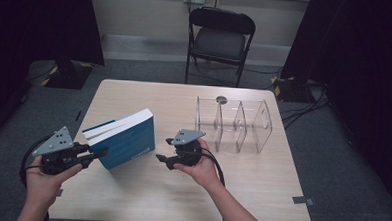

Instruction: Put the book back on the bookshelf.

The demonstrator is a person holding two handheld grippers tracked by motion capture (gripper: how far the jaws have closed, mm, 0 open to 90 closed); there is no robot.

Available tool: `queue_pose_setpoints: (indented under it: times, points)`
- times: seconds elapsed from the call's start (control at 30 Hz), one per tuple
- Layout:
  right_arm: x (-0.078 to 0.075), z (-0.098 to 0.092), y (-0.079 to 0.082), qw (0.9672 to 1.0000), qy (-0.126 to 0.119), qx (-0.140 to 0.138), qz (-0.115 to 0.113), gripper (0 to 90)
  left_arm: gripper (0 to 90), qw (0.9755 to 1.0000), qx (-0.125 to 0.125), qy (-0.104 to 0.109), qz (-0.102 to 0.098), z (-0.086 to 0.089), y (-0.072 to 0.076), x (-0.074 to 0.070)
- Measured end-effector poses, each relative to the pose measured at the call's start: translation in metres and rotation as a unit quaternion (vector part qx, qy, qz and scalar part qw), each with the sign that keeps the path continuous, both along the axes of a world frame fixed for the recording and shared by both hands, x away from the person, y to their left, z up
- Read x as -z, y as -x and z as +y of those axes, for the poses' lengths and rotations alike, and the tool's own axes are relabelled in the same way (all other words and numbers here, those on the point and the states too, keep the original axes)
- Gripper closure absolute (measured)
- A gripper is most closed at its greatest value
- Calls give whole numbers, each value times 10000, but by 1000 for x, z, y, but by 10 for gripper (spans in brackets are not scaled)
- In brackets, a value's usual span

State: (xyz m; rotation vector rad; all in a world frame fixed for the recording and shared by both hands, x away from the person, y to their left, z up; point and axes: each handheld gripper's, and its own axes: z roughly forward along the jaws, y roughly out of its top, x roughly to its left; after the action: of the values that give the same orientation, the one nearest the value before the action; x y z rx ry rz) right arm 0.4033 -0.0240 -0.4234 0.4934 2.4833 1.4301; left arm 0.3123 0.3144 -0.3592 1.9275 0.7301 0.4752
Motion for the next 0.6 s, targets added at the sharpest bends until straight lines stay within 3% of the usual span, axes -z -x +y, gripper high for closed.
queue_pose_setpoints:
  times: [0.37,0.6]
  points:
    - [-18,12,-18,9998,141,-106,-70,330,759,10000,41,-32,22,3,-4,-2]
    - [-41,22,-29,9985,322,-419,-152,317,759,10000,44,21,49,4,-6,-2]
